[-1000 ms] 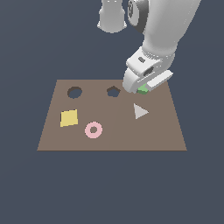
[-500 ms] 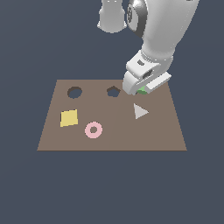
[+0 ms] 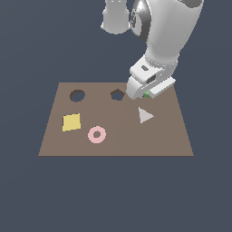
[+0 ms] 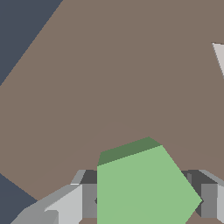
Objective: Insert a designated object into the corresponding slot on a board.
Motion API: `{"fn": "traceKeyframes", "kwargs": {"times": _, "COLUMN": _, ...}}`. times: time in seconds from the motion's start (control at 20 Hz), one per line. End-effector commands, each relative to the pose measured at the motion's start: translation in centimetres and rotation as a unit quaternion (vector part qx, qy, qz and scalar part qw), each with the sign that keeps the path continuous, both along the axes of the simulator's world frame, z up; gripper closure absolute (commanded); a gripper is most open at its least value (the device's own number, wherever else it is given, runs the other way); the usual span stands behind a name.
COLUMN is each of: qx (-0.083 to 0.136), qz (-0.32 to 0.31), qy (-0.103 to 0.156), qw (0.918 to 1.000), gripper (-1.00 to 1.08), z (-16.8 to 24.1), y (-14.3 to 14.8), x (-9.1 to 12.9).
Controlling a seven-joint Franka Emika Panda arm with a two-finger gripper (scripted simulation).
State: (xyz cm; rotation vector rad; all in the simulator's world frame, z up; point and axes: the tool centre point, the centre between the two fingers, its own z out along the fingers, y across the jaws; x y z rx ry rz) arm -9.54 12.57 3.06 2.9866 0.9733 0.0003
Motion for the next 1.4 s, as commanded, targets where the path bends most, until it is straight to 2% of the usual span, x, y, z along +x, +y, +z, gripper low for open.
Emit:
{"fn": "traceKeyframes", "kwargs": {"times": 0.0, "qx": 0.0, "qz": 0.001, "qy": 0.0, "qw": 1.0, "gripper": 1.08, "z": -0.1, "y": 0.1, "x": 0.0}}
{"fn": "traceKeyframes", "kwargs": {"times": 0.65, "qx": 0.0, "qz": 0.012, "qy": 0.0, "qw": 0.9999, "gripper": 1.08, "z": 0.1, "y": -1.3, "x": -0.1}}
{"fn": "traceKeyframes", "kwargs": {"times": 0.95, "qx": 0.0, "qz": 0.034, "qy": 0.0, "qw": 0.9994, "gripper": 1.08, "z": 0.3, "y": -3.8, "x": -0.1}}
{"fn": "traceKeyframes", "kwargs": {"times": 1.35, "qx": 0.0, "qz": 0.078, "qy": 0.0, "qw": 0.997, "gripper": 1.08, "z": 0.7, "y": -8.7, "x": 0.3}}
